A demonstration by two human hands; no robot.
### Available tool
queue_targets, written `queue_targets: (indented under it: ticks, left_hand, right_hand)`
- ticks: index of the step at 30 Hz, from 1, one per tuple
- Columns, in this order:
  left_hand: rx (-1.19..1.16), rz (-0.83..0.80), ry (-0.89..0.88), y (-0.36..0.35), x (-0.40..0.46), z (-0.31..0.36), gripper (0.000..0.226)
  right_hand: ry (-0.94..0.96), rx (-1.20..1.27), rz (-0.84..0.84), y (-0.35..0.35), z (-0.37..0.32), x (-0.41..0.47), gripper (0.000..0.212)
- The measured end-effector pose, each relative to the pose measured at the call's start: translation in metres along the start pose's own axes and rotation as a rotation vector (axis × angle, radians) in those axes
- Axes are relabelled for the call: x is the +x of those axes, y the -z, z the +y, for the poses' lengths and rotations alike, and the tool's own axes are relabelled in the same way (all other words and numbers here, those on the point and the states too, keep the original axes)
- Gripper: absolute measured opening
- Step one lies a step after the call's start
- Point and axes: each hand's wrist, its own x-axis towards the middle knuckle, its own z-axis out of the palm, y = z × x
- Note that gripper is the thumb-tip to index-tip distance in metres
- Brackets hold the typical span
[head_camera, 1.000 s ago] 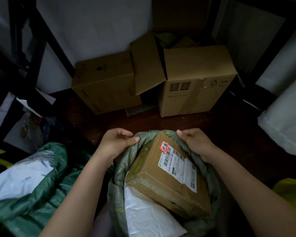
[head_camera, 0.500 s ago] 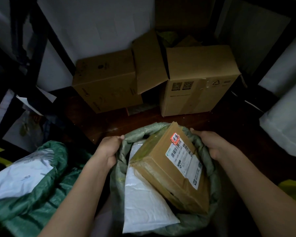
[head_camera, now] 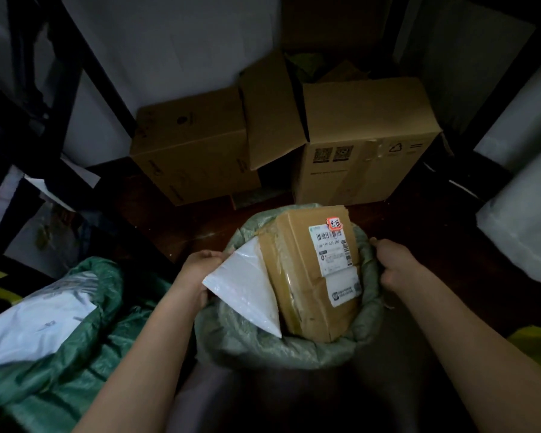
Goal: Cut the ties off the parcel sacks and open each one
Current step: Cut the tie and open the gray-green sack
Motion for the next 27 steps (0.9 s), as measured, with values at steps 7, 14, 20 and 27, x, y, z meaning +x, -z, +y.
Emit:
queue_targets:
  ticks: [7, 14, 20, 27]
  left_hand:
    - [0.051, 0.031, -0.03, 0.004, 0.004, -0.009, 0.017]
    - [-0.185, -0.04, -0.039, 0.023, -0.001, 0.014, 0.017]
    - [-0.07, -0.082, -0.014, 0.01, -0.007, 0.004, 0.021]
    - [-0.05, -0.216, 0.028, 0.008, -0.013, 0.001, 0.019]
  right_hand:
    - [0.148, -0.362, -0.058, 0.002, -0.011, -0.006, 0.035]
    - [0.397, -0.067, -0.077, 0.008, -0.029, -0.01, 0.02]
    - [0.405, -0.155, -0.005, 0.001, -0.012, -0.001, 0.028]
    - [0.521, -0.437, 0.071, 0.02, -0.008, 0.004, 0.029]
